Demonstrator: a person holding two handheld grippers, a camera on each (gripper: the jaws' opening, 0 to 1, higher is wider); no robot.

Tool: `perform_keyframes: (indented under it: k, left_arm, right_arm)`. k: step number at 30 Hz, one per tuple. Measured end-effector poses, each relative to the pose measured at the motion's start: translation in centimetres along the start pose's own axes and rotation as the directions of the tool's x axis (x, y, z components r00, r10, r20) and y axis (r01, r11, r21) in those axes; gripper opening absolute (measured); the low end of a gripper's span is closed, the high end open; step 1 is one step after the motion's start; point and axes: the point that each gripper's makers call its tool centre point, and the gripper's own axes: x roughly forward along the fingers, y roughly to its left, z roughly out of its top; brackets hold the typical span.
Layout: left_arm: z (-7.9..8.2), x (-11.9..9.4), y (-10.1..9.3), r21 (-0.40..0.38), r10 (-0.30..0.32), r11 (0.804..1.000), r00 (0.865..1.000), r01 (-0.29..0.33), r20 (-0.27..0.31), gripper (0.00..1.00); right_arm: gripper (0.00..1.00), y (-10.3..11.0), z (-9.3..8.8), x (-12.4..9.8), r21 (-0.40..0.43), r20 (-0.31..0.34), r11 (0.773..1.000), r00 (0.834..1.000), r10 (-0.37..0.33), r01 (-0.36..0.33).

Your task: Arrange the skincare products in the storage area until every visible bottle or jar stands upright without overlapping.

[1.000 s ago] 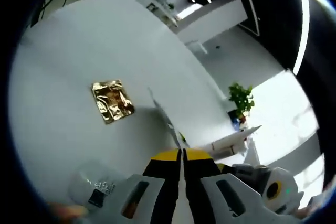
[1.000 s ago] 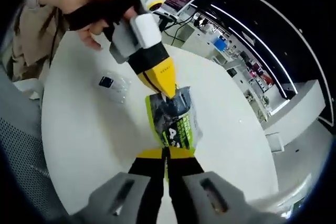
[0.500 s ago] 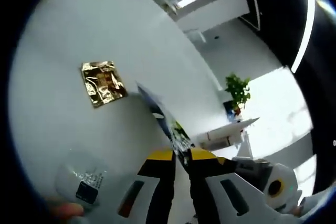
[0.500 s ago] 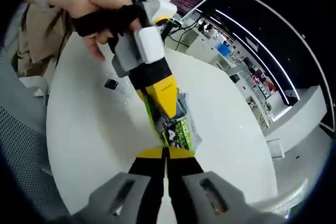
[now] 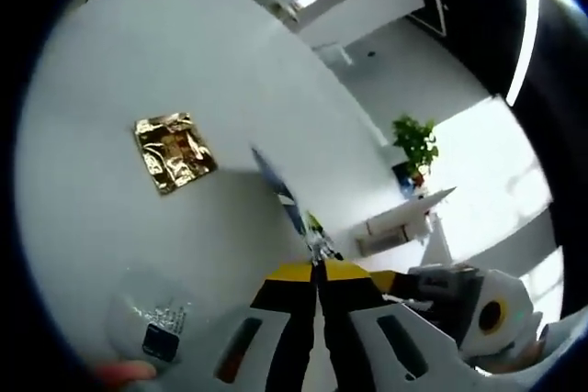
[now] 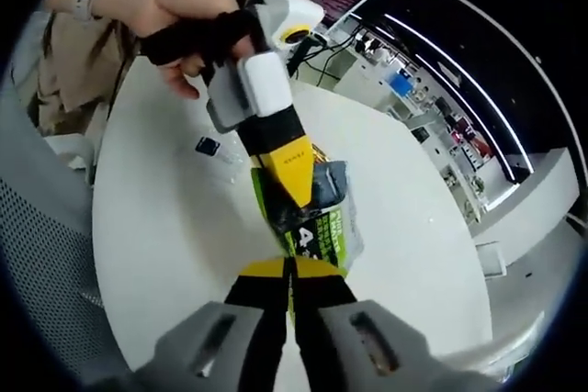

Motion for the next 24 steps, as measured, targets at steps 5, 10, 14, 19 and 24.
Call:
perform_keyframes:
  k: [5,10,14,19,24]
  left_arm:
    - [0.2,-0.3,-0.5,0.034,-0.002,0.999,1.000,0.002,0.008,0.00]
    - [0.8,-0.8,-1.3,0.073,-0.019,0.997,0.999,0.017,0.032,0.00]
    - [1.1,-1.2,-1.3,0.094,-0.008,0.996,0.999,0.004,0.044,0.00]
    - [1.3,-1.7,-0.9,0.142,0.018,0.990,0.999,-0.025,0.051,0.00]
    - [1.3,-2.2,-1.3,0.165,0.014,0.986,0.998,-0.025,0.062,0.00]
  right_arm:
    - [0.04,0.1,0.2,-0.5,0.055,0.008,0.998,1.000,0.016,-0.017]
    - [0.05,-0.3,0.7,-1.6,0.140,0.044,0.990,0.999,0.027,-0.033]
    - [0.05,-0.3,1.2,-2.8,0.195,0.086,0.980,0.996,0.030,-0.046]
    - [0.05,-0.2,1.4,-4.1,0.275,0.122,0.959,0.992,0.033,-0.066]
    - [0.08,-0.5,1.6,-4.9,0.403,0.169,0.909,0.985,0.035,-0.102]
